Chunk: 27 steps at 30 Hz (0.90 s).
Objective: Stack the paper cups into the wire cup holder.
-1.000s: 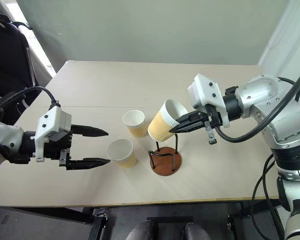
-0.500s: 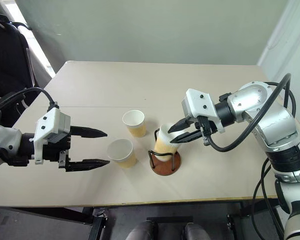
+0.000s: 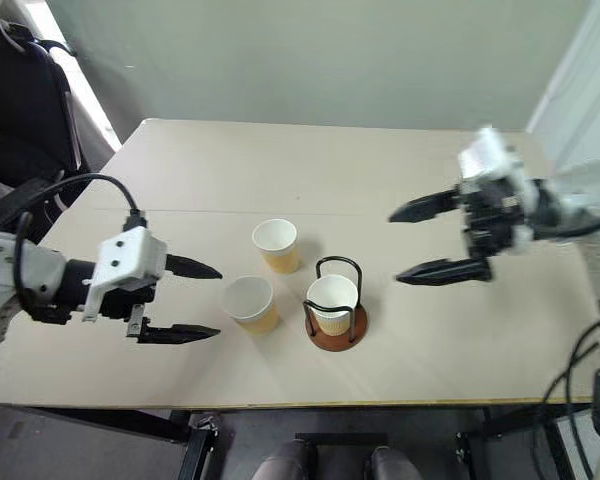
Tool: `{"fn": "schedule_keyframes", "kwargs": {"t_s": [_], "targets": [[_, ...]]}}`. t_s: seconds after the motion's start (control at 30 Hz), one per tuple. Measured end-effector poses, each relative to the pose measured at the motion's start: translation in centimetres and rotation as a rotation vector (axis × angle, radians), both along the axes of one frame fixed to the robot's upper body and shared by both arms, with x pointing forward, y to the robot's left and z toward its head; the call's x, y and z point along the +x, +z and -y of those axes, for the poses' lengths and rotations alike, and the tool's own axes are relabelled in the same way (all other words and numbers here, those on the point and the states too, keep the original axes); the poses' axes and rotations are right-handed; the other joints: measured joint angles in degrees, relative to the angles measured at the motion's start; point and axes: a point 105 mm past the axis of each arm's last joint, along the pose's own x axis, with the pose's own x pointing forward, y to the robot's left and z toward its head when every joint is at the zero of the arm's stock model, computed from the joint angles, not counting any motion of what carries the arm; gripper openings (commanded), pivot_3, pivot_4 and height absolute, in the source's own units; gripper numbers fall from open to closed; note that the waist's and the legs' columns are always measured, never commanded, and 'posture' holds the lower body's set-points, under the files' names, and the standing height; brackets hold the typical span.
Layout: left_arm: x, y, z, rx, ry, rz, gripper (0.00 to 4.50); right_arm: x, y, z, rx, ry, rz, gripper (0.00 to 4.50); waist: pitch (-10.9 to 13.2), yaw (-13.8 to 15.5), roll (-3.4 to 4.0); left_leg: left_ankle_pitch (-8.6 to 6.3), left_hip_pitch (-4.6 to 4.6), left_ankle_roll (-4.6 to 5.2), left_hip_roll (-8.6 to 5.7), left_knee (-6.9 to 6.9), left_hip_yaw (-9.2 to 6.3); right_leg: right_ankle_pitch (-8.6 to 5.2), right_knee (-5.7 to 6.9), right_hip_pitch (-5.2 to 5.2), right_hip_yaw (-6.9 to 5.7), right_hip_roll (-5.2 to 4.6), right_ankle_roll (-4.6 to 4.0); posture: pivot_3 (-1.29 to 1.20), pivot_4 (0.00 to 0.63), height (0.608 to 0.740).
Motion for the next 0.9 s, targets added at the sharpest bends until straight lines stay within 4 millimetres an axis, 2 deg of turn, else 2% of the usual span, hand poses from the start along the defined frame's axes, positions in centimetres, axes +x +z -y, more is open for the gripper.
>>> {"fn": "schedule_keyframes", "kwargs": {"t_s": [0.1, 0.23, 0.37, 0.43, 0.47, 0.67, 0.7, 0.9], "targets": [[0.7, -0.7, 0.5, 0.068, -0.068, 0.017, 4.5, -0.3, 0.9, 1.5, 0.05, -0.06, 0.006, 4.47, 0.0, -0.49, 0.01, 0.0, 0.02, -0.02, 0.02, -0.03, 0.0, -0.01, 0.09, -0.05, -0.01, 0.01, -0.01, 0.0, 0.15, 0.74], [0.4, -1.8, 1.7, 0.076, -0.157, -0.018, 4.5, -0.3, 0.4, 2.1, 0.036, -0.121, 0.008, 4.47, 0.0, -1.17, 0.01, -0.01, 0.01, -0.01, 0.04, -0.05, 0.01, -0.02, 0.09, -0.06, -0.02, 0.03, 0.03, 0.0, 0.15, 0.74], [0.0, -2.4, 2.1, 0.079, -0.194, -0.057, 3.61, -0.6, -0.1, 1.8, 0.027, -0.127, 0.005, 4.5, 0.01, -1.25, 0.02, -0.02, -0.03, 0.01, 0.04, -0.03, 0.0, -0.05, 0.07, -0.04, -0.01, 0.03, 0.17, 0.0, 0.15, 0.74], [-0.1, -2.5, 2.1, 0.084, -0.201, -0.063, 2.83, -0.7, 0.0, 1.8, 0.017, -0.136, 0.014, 4.5, 0.01, -1.16, 0.02, -0.04, -0.03, 0.04, 0.03, 0.0, 0.0, -0.06, 0.03, 0.0, -0.01, 0.03, 0.22, 0.0, 0.15, 0.74], [-0.1, -2.6, 2.0, 0.091, -0.205, -0.059, 2.58, -0.8, 0.0, 1.9, 0.014, -0.14, 0.018, 4.5, 0.01, -1.15, 0.02, -0.05, -0.04, 0.07, 0.03, 0.02, 0.0, -0.06, 0.01, 0.01, -0.01, 0.03, 0.24, 0.0, 0.15, 0.74], [0.6, -4.0, 1.6, 0.134, -0.207, -0.061, 0.22, -0.8, 0.1, 2.3, 0.01, -0.177, 0.029, 4.5, 0.01, -1.0, 0.02, -0.07, -0.05, 0.1, 0.03, 0.09, -0.02, -0.06, 0.02, 0.03, 0.0, 0.03, 0.27, 0.0, 0.15, 0.74], [0.7, -3.8, 1.5, 0.14, -0.206, -0.052, 0.03, -0.8, 0.1, 2.3, 0.01, -0.181, 0.031, 4.5, 0.01, -1.0, 0.02, -0.08, -0.05, 0.11, 0.03, 0.09, -0.02, -0.06, 0.02, 0.04, 0.0, 0.03, 0.27, 0.0, 0.15, 0.74], [1.0, -3.4, 1.5, 0.141, -0.209, -0.036, 0.03, -0.7, 0.2, 2.4, 0.01, -0.191, 0.041, 4.5, 0.01, -0.99, 0.02, -0.08, -0.06, 0.12, 0.03, 0.09, -0.02, -0.06, 0.02, 0.03, 0.0, 0.03, 0.28, 0.0, 0.15, 0.74]]}}
